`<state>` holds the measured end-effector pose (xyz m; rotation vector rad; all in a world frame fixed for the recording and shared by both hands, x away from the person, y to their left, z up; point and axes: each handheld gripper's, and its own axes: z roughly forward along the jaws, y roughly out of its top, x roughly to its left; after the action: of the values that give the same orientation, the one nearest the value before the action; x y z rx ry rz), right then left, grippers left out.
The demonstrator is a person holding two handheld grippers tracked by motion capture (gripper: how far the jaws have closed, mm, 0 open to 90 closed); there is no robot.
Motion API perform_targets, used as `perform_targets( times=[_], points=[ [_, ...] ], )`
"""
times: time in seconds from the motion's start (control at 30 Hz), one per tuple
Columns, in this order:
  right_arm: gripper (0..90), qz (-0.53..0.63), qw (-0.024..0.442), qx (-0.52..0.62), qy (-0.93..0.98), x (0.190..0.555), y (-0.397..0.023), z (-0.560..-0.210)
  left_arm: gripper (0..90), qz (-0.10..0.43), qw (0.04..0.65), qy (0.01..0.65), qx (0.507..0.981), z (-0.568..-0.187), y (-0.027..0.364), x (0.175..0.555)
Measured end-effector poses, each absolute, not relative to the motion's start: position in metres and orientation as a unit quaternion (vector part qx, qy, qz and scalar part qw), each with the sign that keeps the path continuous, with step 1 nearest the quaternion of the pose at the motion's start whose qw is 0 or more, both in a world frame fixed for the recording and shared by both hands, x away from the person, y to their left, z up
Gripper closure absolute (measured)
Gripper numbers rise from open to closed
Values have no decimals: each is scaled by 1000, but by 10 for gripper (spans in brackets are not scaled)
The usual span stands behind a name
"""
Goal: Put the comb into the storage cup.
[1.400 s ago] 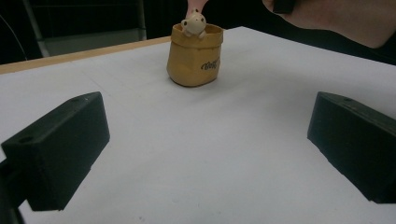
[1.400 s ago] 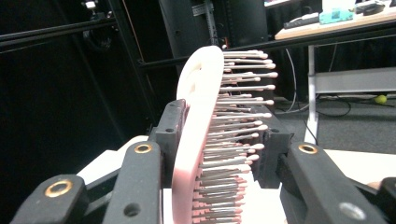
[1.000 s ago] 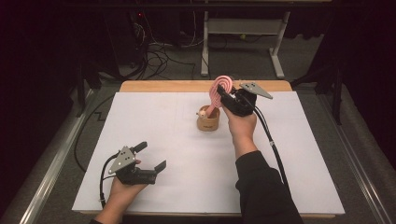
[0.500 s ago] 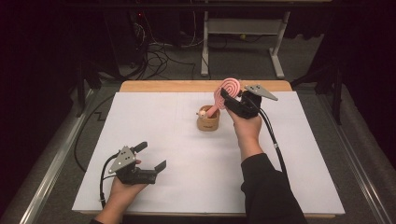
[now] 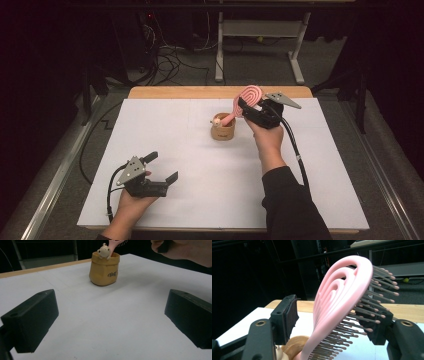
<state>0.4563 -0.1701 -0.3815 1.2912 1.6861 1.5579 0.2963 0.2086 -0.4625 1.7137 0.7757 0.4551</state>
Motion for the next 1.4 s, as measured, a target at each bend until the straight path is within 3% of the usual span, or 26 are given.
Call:
perform_targets(
  times=[0.73,1.27,1.4],
  points=[
    [250,559,246,484,626,455,-180,-388,0,191,566,332,730,-465,209,297],
    [16,556,249,479,632,457,-186,-386,0,193,564,332,731,-465,209,298],
    [4,551,255,477,635,456,-188,-385,0,192,563,332,732,-466,208,298]
  ],
)
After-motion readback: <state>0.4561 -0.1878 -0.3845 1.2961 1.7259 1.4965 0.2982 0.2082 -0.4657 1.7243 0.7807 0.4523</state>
